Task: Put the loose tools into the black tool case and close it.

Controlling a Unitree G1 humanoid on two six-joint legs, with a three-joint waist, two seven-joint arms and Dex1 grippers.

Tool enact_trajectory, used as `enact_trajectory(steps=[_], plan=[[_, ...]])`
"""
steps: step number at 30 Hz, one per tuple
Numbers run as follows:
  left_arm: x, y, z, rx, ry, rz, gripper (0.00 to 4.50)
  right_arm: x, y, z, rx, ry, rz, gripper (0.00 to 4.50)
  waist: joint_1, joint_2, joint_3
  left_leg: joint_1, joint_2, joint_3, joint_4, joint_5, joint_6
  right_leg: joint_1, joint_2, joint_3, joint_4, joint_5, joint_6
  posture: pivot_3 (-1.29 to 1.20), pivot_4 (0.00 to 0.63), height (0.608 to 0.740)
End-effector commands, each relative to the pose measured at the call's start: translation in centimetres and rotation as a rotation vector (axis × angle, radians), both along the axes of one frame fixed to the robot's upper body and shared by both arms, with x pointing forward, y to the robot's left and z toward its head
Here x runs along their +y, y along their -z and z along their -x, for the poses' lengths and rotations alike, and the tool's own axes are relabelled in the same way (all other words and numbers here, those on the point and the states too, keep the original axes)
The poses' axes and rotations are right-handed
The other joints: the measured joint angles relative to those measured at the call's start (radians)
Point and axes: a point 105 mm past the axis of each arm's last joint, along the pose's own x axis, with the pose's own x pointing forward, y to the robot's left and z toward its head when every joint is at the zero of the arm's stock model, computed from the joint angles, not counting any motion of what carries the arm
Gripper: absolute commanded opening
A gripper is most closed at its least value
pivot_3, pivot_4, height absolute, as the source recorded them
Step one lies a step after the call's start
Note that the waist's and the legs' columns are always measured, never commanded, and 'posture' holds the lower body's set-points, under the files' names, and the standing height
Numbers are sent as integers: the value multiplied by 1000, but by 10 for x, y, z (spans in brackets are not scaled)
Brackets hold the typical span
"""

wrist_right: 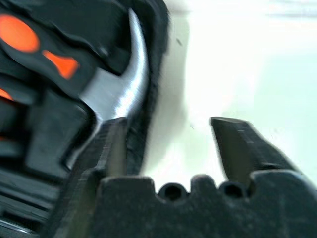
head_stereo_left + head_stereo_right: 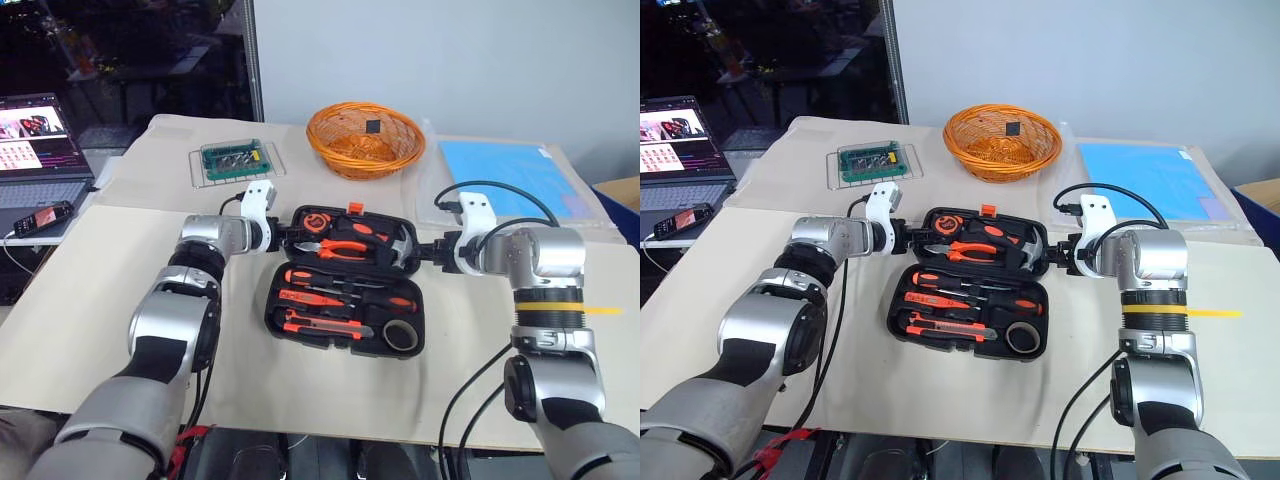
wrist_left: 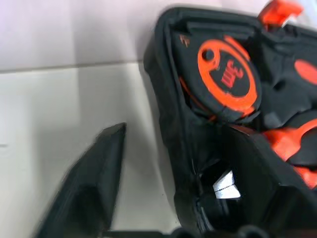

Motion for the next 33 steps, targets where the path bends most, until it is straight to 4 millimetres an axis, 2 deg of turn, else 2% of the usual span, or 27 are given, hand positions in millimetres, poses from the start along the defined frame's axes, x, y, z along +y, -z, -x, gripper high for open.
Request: enact_trajectory(steps=[1,4,5,9,13,14,17,20,22,25,29,33], plan=[[-11,-17,-3,-51,36,46,1228,0,-4,-8,-33,0,-7,1521,0,0,0,1,0,-1,0,0,0,1,0,0,1,0,0,0,150,740],[-12,-25,-4,-75,47,88,113,3,-11,-12,-70,-16,-16,451,4,0,0,1,0,-2,1,0,0,1,0,0,1,0,0,0,150,740],[-13,-29,-4,-89,56,106,0,7,-17,-14,-108,-34,-33,117,5,0,0,1,0,-3,2,0,0,1,0,0,1,0,0,0,150,740],[-19,-47,-6,-227,125,123,0,22,-47,-24,-305,-128,4,25,0,0,4,0,-1,-2,3,0,0,0,-2,1,0,2,2,0,150,740],[-17,-76,-8,-484,154,85,0,46,-86,-31,-590,-250,51,25,-2,1,7,-9,-1,-1,2,1,0,-11,-2,2,2,2,2,0,150,740],[-16,-79,-7,-530,163,69,0,49,-92,-31,-634,-270,57,25,-3,2,9,-14,-1,0,2,2,-1,-17,-2,3,4,3,1,0,150,740],[-12,-83,0,-687,207,-17,0,58,-105,-27,-729,-342,73,25,-5,2,12,-15,-2,3,0,4,-4,-17,-1,2,9,4,1,0,150,740],[-10,-75,15,-841,284,-145,0,58,-102,-14,-780,-407,126,25,0,3,13,-16,-1,6,0,7,-9,-17,-1,1,5,4,2,0,150,740],[-6,-63,30,-920,352,-228,0,55,-95,4,-817,-436,147,25,5,3,13,-17,-1,6,-1,7,-8,-17,-1,1,2,3,3,0,150,740],[0,-50,49,-988,411,-305,0,50,-74,36,-832,-495,210,25,16,3,12,-22,-1,6,1,5,-7,-17,-2,-1,0,2,5,0,150,740],[8,-37,62,-974,445,-345,0,41,-50,63,-790,-519,237,25,22,3,12,-20,-2,6,4,2,-6,-14,-3,-2,0,1,7,0,150,740],[29,-22,80,-828,490,-296,0,31,-36,87,-740,-564,281,25,26,3,12,-9,-2,5,5,-2,2,-6,-3,-1,0,2,6,0,150,740]])
